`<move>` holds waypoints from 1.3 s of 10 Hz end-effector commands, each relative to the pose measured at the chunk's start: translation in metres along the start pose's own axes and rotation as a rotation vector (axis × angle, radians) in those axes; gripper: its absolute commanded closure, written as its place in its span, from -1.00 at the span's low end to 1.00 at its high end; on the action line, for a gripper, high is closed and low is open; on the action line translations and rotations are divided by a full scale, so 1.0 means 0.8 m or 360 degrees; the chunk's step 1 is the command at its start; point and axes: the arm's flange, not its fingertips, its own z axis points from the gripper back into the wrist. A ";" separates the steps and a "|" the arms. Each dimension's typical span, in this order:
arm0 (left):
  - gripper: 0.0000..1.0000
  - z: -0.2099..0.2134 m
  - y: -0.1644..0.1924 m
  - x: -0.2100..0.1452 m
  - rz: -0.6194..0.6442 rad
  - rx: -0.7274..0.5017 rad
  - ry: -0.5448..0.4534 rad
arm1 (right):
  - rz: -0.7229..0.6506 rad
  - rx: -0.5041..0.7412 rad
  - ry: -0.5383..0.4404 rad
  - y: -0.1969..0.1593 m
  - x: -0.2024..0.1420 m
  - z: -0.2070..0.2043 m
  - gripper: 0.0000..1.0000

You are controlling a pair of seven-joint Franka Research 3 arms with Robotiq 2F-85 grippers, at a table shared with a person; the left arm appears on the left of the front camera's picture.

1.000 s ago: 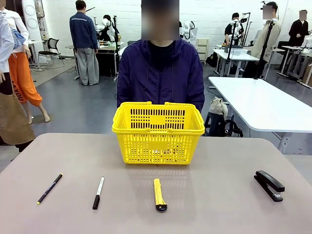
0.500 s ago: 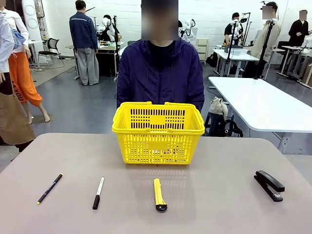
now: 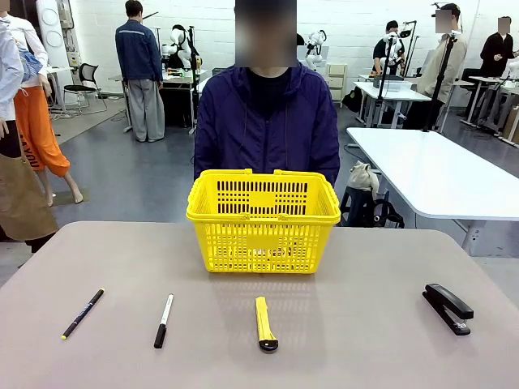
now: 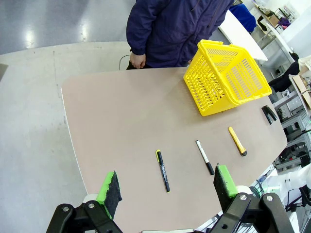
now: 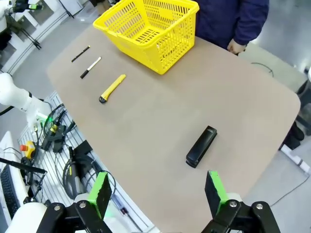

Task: Place the items the person wants into the basket.
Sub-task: Pick up the item the person points to and place it in the Market Basket.

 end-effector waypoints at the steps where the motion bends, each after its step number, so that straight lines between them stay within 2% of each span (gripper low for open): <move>1: -1.00 0.001 0.003 -0.001 -0.0029 -0.0025 -0.0019 | 0.0027 0.0023 -0.0026 -0.001 0.000 0.000 -1.00; 13: -1.00 0.001 0.003 -0.001 -0.0029 -0.0025 -0.0019 | 0.0027 0.0023 -0.0026 -0.001 0.000 0.000 -1.00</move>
